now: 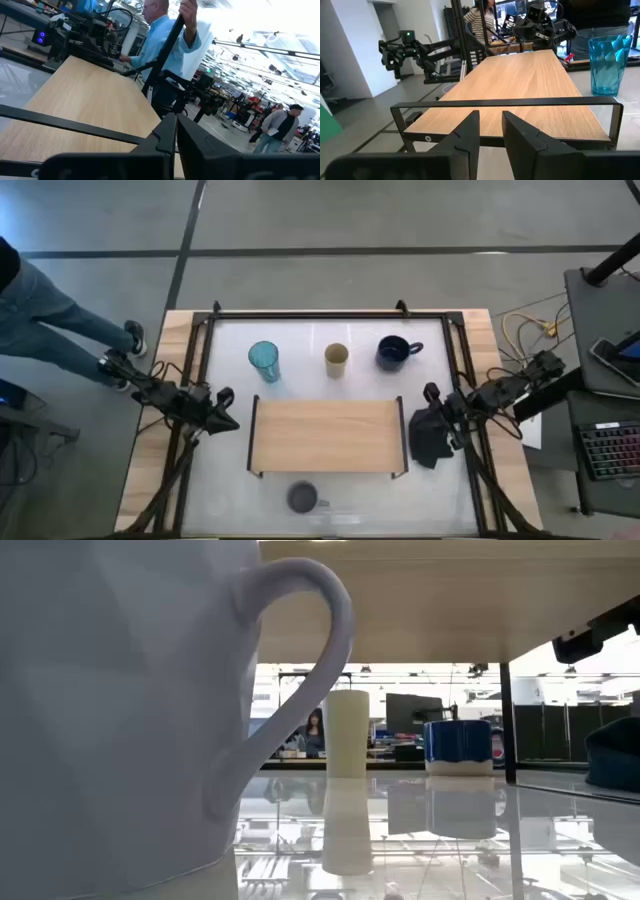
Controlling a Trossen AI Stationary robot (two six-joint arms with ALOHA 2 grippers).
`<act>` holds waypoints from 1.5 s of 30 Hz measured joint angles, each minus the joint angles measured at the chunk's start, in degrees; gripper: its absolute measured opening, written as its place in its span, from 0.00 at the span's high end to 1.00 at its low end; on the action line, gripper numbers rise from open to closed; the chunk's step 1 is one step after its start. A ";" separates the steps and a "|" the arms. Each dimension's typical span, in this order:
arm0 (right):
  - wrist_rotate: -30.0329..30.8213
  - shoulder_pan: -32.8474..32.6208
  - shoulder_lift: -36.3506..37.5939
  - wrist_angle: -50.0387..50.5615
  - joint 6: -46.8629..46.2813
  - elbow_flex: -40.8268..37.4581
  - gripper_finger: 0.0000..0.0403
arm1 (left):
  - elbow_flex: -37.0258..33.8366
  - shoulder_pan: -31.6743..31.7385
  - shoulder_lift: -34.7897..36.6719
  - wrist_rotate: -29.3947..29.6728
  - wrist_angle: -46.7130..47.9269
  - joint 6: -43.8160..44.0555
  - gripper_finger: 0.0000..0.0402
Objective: Stack small to large cups/mugs on shelf
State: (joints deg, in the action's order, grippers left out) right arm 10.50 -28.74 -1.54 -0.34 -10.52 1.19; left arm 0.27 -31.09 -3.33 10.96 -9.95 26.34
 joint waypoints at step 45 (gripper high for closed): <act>0.00 0.01 0.00 0.00 0.00 0.00 0.82 | 0.00 0.00 0.00 0.00 0.01 0.01 1.00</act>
State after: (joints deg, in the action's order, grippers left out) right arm 10.50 -28.73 -1.54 -0.34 -10.52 1.19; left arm 0.27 -31.10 -3.33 10.97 -9.94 26.35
